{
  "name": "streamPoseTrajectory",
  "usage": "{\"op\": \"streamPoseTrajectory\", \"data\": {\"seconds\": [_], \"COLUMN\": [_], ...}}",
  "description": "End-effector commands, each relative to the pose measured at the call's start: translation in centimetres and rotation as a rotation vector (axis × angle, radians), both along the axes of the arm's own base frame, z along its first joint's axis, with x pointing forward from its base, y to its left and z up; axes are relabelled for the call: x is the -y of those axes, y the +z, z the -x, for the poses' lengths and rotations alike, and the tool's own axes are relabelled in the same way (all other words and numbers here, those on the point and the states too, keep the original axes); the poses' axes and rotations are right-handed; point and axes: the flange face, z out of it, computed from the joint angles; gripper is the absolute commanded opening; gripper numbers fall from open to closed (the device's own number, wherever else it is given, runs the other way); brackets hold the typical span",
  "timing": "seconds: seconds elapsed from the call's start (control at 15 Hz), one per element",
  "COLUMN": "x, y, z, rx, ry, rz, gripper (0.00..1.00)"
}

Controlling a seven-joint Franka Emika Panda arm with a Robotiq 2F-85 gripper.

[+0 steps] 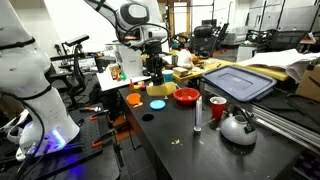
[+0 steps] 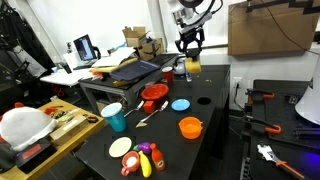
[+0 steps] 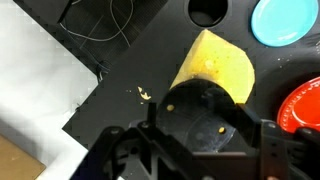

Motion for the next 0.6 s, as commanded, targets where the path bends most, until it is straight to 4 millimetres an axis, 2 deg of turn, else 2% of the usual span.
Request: {"op": "streamPoseTrajectory", "data": {"seconds": [0.0, 0.53], "x": [2.6, 8.9], "y": [-0.4, -2.0], "z": [1.3, 4.2], "rx": [-0.026, -0.038], "ry": [-0.094, -0.258], "rz": [-0.008, -0.105], "gripper": [0.52, 0.52]}}
